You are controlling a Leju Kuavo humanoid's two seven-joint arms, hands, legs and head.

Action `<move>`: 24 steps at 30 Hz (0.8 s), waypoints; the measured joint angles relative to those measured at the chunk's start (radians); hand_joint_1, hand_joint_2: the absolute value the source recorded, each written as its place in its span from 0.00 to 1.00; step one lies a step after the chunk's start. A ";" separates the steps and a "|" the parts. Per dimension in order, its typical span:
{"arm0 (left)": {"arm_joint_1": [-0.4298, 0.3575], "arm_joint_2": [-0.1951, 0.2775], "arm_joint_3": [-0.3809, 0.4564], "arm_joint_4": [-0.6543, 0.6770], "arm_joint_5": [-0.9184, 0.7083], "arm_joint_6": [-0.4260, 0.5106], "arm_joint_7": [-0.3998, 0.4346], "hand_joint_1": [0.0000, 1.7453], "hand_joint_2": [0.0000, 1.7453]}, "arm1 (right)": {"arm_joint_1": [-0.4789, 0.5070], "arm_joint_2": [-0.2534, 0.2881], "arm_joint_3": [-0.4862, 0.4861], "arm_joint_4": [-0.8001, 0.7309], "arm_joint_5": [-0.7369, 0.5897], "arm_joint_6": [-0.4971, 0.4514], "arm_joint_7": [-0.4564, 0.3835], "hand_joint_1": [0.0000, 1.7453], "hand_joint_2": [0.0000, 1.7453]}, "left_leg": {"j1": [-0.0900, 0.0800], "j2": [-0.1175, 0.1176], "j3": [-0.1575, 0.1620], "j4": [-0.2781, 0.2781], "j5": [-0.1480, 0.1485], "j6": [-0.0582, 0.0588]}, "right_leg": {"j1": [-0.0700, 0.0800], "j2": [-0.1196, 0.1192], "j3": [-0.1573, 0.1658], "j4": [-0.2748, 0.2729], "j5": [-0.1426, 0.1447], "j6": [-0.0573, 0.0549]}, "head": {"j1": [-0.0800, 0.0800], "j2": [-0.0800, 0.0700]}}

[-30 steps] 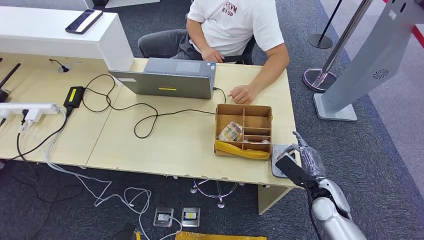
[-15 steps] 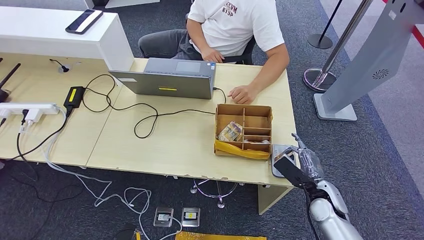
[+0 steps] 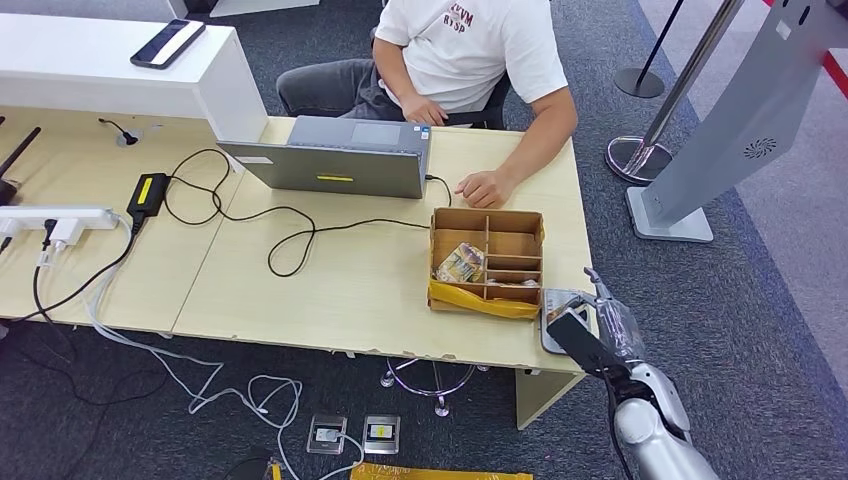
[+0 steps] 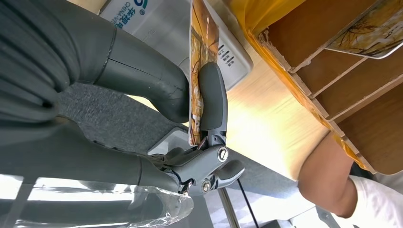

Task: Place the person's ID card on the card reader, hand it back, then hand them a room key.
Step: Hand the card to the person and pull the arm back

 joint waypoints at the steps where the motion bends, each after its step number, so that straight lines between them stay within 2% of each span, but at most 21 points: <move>1: 0.000 0.000 0.000 0.000 0.000 0.000 0.000 0.00 1.00 | 0.000 0.002 0.001 0.003 -0.001 -0.003 0.000 1.00 1.00 | 0.000 0.000 0.000 0.000 0.000 0.000 | 0.000 0.000 0.000 0.000 0.000 0.000 | 0.000 0.000; 16: 0.000 0.000 0.000 0.000 -0.016 0.003 -0.001 0.00 1.00 | -0.027 0.004 0.004 0.009 -0.040 -0.011 0.006 1.00 1.00 | 0.000 0.000 0.000 0.000 0.000 0.000 | 0.000 0.000 0.000 0.000 0.000 0.000 | 0.000 0.000; 20: -0.001 0.000 0.000 0.000 -0.028 0.008 -0.001 0.00 1.00 | -0.087 -0.010 -0.010 -0.006 -0.034 0.007 0.004 1.00 1.00 | 0.000 0.000 0.000 0.000 0.000 0.000 | 0.000 0.000 0.000 0.000 0.001 0.000 | 0.000 0.000; 24: -0.004 0.000 -0.004 0.000 -0.043 0.008 -0.001 0.00 1.00 | -0.207 -0.037 -0.039 -0.019 0.003 0.040 -0.009 1.00 1.00 | -0.001 0.001 -0.001 0.000 0.001 0.000 | -0.001 0.001 -0.001 0.000 0.002 0.000 | 0.000 0.000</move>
